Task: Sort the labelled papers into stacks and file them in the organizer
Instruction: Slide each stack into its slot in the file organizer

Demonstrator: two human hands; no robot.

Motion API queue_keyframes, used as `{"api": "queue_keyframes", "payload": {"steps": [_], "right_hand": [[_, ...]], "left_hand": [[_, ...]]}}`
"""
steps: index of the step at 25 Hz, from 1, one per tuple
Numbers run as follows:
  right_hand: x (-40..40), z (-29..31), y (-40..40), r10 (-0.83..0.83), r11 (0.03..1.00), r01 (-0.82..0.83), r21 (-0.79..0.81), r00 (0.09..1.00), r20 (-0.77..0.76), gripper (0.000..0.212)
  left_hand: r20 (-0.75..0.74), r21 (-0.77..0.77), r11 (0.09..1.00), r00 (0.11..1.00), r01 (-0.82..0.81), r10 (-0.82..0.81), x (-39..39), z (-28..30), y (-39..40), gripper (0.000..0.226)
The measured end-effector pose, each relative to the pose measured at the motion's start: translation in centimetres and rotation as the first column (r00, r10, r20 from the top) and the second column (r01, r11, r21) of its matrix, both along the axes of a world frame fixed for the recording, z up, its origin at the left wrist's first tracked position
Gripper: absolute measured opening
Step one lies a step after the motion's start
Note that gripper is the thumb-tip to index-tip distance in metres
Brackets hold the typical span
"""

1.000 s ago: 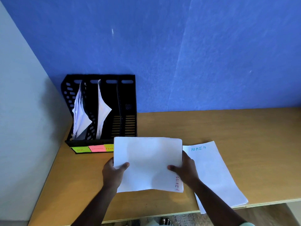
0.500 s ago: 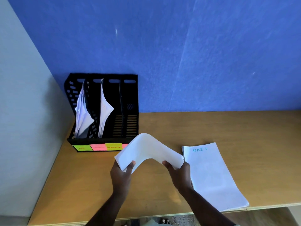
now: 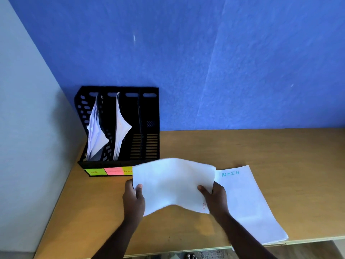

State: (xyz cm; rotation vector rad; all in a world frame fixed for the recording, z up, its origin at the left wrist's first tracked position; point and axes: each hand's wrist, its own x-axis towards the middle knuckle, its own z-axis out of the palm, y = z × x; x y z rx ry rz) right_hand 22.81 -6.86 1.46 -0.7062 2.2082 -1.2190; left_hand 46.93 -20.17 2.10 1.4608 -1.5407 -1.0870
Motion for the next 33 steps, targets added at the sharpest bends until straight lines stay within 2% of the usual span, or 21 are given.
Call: {"api": "queue_keyframes", "payload": {"steps": [2, 4, 8, 9, 11, 14, 18, 21, 26, 29, 33], "right_hand": [[-1.9, 2.5, -0.8, 0.132, 0.991, -0.128, -0.046, 0.984, 0.119, 0.019], [-3.4, 5.6, -1.7, 0.256, 0.965, -0.235, -0.113, 0.935, 0.245, 0.017], [-4.9, 10.6, -3.6, 0.346, 0.938, -0.314, -0.147, 0.829, 0.44, 0.021], [-5.1, 11.7, -4.0, 0.357, 0.933, -0.338, -0.124, 0.829, 0.431, 0.02], [-5.1, 14.1, -5.2, 0.357, 0.932, -0.36, -0.043, 0.889, 0.286, 0.014], [-4.8, 17.1, -7.7, 0.265, 0.961, -0.269, 0.055, 0.961, 0.079, 0.009], [-4.0, 19.9, -10.7, 0.234, 0.964, -0.227, 0.139, 0.972, -0.032, 0.006], [-2.4, 22.3, -12.6, 0.276, 0.949, -0.257, 0.18, 0.957, -0.089, 0.007], [0.7, 26.8, -16.6, 0.462, 0.871, -0.422, 0.251, 0.877, -0.129, 0.013], [2.0, 28.1, -19.3, 0.523, 0.827, -0.447, 0.341, 0.834, -0.176, 0.021], [3.3, 28.7, -21.8, 0.538, 0.816, -0.45, 0.364, 0.821, -0.191, 0.028]], "left_hand": [[-0.001, 0.02, 0.999, 0.999, 0.048, -0.048, 0.7, 0.6, -2.8, 0.008], [-0.006, 0.117, 0.987, 0.994, 0.106, -0.106, 1.3, 1.0, -5.2, 0.013], [-0.19, 0.337, 0.923, 0.973, 0.187, -0.128, 1.2, 2.2, -6.9, 0.012], [-0.258, 0.386, 0.898, 0.96, 0.21, -0.114, 1.1, 2.7, -7.0, 0.015], [-0.341, 0.47, 0.848, 0.937, 0.244, -0.081, 0.8, 3.7, -7.1, 0.018], [-0.388, 0.558, 0.799, 0.922, 0.226, 0.01, 0.3, 4.6, -7.2, 0.023], [-0.43, 0.592, 0.746, 0.903, 0.307, -0.03, 0.2, 4.7, -6.7, 0.028], [-0.471, 0.618, 0.727, 0.881, 0.3, 0.037, 0.6, 4.2, -7.4, 0.024], [-0.556, 0.622, 0.727, 0.818, 0.291, 0.149, 0.5, 4.2, -9.4, 0.025], [-0.547, 0.616, 0.742, 0.822, 0.265, 0.16, 0.2, 4.1, -10.2, 0.026], [-0.531, 0.638, 0.744, 0.813, 0.197, 0.24, -0.1, 3.3, -10.9, 0.02]]}}
